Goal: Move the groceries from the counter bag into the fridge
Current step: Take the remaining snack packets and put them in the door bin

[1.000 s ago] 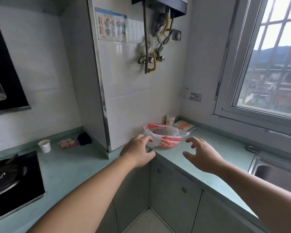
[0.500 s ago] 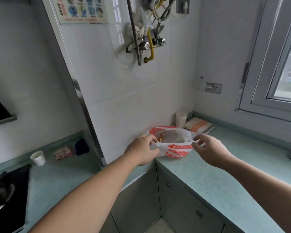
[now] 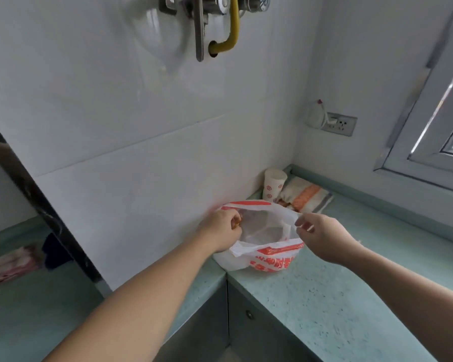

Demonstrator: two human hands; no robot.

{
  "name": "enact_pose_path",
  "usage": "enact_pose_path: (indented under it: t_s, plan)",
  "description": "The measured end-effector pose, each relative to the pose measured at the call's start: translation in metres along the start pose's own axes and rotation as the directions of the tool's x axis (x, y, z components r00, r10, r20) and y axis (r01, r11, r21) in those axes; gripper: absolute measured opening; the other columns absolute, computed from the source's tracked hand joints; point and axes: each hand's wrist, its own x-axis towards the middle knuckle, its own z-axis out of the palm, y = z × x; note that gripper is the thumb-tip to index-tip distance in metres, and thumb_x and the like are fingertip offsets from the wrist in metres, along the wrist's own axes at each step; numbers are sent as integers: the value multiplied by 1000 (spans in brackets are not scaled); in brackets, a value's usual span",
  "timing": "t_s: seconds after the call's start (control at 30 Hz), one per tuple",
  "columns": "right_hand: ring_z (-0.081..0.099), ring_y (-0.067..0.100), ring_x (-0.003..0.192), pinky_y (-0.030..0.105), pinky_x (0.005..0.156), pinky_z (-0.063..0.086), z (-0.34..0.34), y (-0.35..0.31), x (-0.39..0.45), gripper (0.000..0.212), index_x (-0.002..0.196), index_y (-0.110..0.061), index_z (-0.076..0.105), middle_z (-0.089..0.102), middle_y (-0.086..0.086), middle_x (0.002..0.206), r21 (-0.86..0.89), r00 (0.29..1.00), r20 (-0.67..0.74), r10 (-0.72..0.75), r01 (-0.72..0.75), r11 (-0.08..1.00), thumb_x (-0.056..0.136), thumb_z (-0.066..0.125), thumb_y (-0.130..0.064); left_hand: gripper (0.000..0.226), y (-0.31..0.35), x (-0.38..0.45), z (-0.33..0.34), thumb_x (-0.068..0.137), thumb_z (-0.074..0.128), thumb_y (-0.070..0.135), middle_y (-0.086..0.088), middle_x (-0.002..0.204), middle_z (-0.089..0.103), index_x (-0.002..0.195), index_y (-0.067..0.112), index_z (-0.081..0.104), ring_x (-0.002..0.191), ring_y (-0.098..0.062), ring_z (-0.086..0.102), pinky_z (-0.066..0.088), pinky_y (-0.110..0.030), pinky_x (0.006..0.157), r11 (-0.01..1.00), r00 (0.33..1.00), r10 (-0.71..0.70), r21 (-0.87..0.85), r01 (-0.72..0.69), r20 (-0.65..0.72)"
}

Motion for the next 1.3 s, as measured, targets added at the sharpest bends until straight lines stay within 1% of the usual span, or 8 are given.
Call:
enact_pose_path:
  t_s: [0.23,0.4,0.47,0.6,0.73,0.83,1.03,1.3]
  plan:
    - [64,9,69,23,60,56,56,13,75,28,115,-22,63,65,-5,106,-19,993,115,28,-26,999,97,43,-14,33,-25,72,55,88,58,24,2,114,61,121,24,56,93,-15,56,46,-29,81,999,986,-42,-2,43,163]
    - [61,10,103,24,87,52,108,18,115,38,124,-26,60,61,-6,126,-55,963,266,-51,68,996,94,43,-11,43,-48,96,89,90,56,34,-3,115,62,131,23,47,96,-22,60,52,-39,86,980,947,-168,154,129,273]
    - [60,11,108,25,88,52,122,20,131,37,126,-27,58,61,-7,128,-93,944,315,-96,131,987,94,43,-13,50,-57,107,97,89,53,39,-6,122,61,136,24,42,104,-26,60,50,-42,91,969,949,-196,201,147,249]
    - [63,13,100,22,70,52,144,16,167,37,128,-28,54,61,-6,125,-155,909,387,-158,233,960,95,47,-15,52,-79,124,105,86,57,46,2,129,59,134,30,44,113,-23,58,48,-40,97,952,934,-275,197,233,227]
    - [60,14,92,20,74,49,161,5,198,32,123,-24,57,62,-4,116,-133,901,391,-189,259,957,95,47,-11,75,-100,133,111,76,70,51,2,131,56,141,28,39,115,-21,56,47,-40,96,938,898,-328,213,273,293]
    - [58,13,81,21,71,48,171,1,213,29,120,-22,57,59,-4,102,-133,897,382,-221,290,948,96,47,-10,87,-102,137,123,72,70,57,3,139,49,145,30,31,121,-24,53,47,-43,98,947,928,-281,226,228,244]
    - [55,25,115,31,98,46,183,1,222,41,136,-26,46,55,1,132,-149,790,480,-381,501,853,97,48,-13,77,-102,133,145,64,63,74,5,125,61,126,29,52,114,-21,57,48,-43,98,939,957,-218,307,153,190]
    - [58,18,96,27,89,48,197,32,234,26,117,-25,56,61,0,110,-114,829,523,-197,296,948,95,49,-14,35,-95,139,150,83,61,41,1,114,64,115,28,57,103,-26,61,53,-42,85,958,960,-210,235,164,186]
